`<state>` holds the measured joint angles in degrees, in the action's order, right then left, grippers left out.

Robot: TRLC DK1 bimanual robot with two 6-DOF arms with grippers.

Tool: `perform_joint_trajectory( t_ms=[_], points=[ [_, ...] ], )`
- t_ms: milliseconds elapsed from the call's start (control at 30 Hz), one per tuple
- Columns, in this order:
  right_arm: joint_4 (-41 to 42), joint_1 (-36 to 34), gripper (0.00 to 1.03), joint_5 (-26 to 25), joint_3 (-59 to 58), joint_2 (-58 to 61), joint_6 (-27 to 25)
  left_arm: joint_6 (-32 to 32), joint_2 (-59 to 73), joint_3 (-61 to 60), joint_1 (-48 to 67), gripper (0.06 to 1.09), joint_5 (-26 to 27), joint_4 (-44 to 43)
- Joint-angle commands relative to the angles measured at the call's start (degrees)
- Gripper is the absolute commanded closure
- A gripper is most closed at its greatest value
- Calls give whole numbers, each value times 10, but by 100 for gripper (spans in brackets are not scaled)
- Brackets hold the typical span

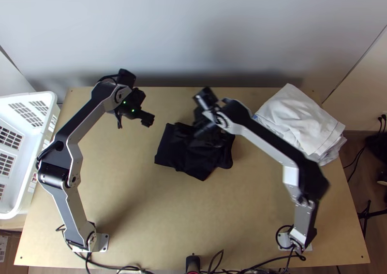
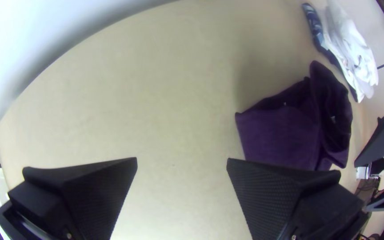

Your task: Fold the t-shirt

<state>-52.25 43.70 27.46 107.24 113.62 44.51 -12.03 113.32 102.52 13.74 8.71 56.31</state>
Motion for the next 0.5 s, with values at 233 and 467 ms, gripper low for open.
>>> perform_joint_trajectory(
  t_ms=[233,467],
  points=[
    [-105,10,6,-14,233,210,-1,-17,-6,-58,-39,11,5,-68],
    [-120,-43,6,-94,115,172,7,-17,-10,-59,-50,11,10,-70]
  ],
)
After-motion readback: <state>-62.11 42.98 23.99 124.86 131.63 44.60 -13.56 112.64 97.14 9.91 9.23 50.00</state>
